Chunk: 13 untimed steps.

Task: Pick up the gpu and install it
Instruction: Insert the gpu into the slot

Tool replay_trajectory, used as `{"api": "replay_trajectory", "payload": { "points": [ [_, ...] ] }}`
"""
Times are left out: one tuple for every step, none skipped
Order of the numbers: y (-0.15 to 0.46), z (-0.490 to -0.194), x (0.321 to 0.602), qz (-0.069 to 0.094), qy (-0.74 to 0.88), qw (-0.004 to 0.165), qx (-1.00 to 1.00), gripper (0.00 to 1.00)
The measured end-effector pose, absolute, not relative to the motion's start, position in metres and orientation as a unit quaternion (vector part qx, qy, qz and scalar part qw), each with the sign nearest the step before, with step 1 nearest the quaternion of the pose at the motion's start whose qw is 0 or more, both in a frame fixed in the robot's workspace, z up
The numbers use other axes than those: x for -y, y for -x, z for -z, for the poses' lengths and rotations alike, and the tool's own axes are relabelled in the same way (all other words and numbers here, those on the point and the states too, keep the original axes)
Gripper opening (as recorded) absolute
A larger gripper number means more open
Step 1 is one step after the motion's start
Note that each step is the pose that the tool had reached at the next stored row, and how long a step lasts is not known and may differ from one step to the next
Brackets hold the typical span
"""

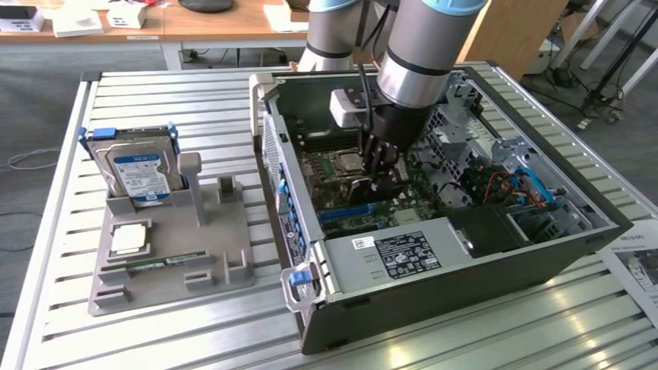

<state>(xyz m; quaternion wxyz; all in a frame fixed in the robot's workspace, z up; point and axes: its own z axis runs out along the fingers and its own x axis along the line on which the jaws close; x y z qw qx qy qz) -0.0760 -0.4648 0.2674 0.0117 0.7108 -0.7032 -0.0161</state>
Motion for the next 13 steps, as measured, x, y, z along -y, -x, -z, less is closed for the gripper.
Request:
{"api": "replay_trajectory", "payload": {
  "points": [
    [0.076, -0.2663, 0.4646, 0.016, -0.711, 0.012, 0.703, 0.27],
    [0.076, -0.2651, 0.4644, 0.016, -0.711, 0.012, 0.703, 0.27],
    [0.0761, -0.2642, 0.4643, 0.016, -0.711, 0.012, 0.703, 0.27],
    [0.0761, -0.2634, 0.4642, 0.015, -0.711, 0.013, 0.703, 0.27],
    [0.0761, -0.2627, 0.4642, 0.015, -0.711, 0.013, 0.703, 0.27],
    [0.0762, -0.2617, 0.4642, 0.015, -0.711, 0.013, 0.703, 0.27],
    [0.0762, -0.261, 0.4641, 0.015, -0.711, 0.013, 0.703, 0.27],
    [0.0762, -0.2609, 0.4642, 0.015, -0.711, 0.013, 0.703, 0.27],
    [0.0762, -0.2609, 0.4642, 0.015, -0.711, 0.013, 0.703, 0.27],
    [0.0762, -0.2609, 0.4642, 0.015, -0.711, 0.013, 0.703, 0.27],
    [0.0763, -0.2607, 0.4642, 0.015, -0.711, 0.013, 0.703, 0.27],
    [0.0764, -0.2601, 0.4641, 0.015, -0.711, 0.012, 0.703, 0.27],
    [0.0767, -0.2598, 0.4641, 0.015, -0.711, 0.012, 0.703, 0.27]
  ]
}}
